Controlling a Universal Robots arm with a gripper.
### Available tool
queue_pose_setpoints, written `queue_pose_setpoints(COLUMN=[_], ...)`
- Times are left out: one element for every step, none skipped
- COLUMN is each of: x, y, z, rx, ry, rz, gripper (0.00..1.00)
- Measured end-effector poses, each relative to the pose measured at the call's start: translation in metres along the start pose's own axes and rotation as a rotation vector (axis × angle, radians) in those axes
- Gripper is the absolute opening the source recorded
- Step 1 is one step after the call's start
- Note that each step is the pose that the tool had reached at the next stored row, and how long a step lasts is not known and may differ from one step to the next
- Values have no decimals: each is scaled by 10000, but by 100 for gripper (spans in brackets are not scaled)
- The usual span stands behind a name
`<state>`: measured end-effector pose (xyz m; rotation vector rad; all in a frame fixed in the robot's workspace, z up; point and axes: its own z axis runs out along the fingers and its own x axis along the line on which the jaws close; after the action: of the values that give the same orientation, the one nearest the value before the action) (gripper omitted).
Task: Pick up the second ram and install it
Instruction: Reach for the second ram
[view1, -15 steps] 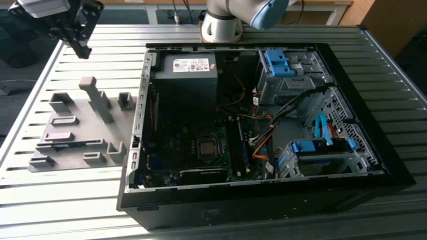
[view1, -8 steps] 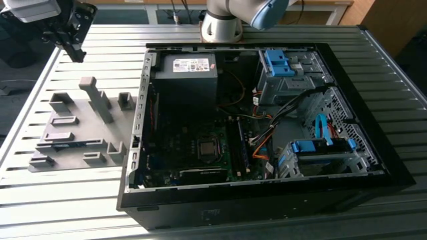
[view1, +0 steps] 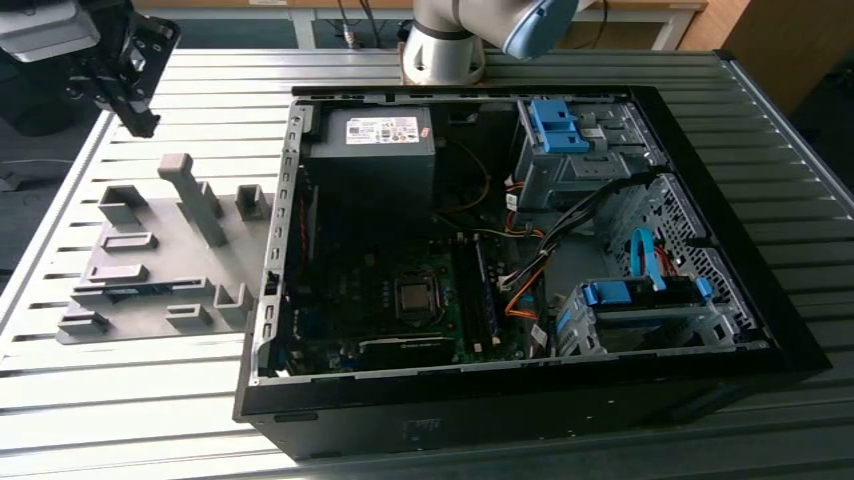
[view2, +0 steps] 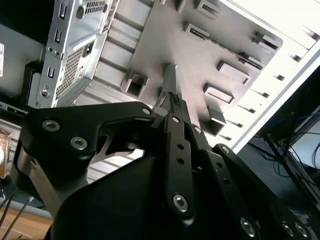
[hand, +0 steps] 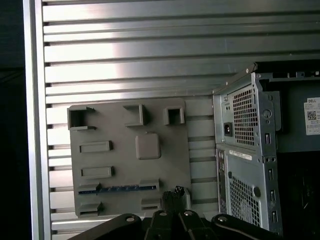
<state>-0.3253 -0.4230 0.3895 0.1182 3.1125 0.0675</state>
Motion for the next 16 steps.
queue_pose_setpoints(x=[18, 38, 58, 79, 118, 134, 154, 173, 192, 211, 230, 248, 268, 289, 312, 338], y=[-2, -5, -8, -12, -25, -33, -41, -49, -57, -67, -86, -109, -133, -155, -173, -189], z=[0, 0, -2, -2, -3, -4, -4, -5, -5, -7, -7, -8, -9, -10, -12, -12], rx=[-1, -1, 0, 0, 0, 0, -1, -1, -1, 0, 0, -1, -2, -2, 0, 1], ry=[0, -1, 0, 1, 0, 0, 0, 0, 0, 1, 1, 1, -1, 0, 1, 1], rz=[-1, -1, -1, -1, -2, -2, -1, -1, -2, -1, -2, -2, -1, -1, 0, 0], gripper=[11, 11, 11, 11, 11, 11, 11, 11, 11, 11, 11, 11, 11, 11, 11, 11])
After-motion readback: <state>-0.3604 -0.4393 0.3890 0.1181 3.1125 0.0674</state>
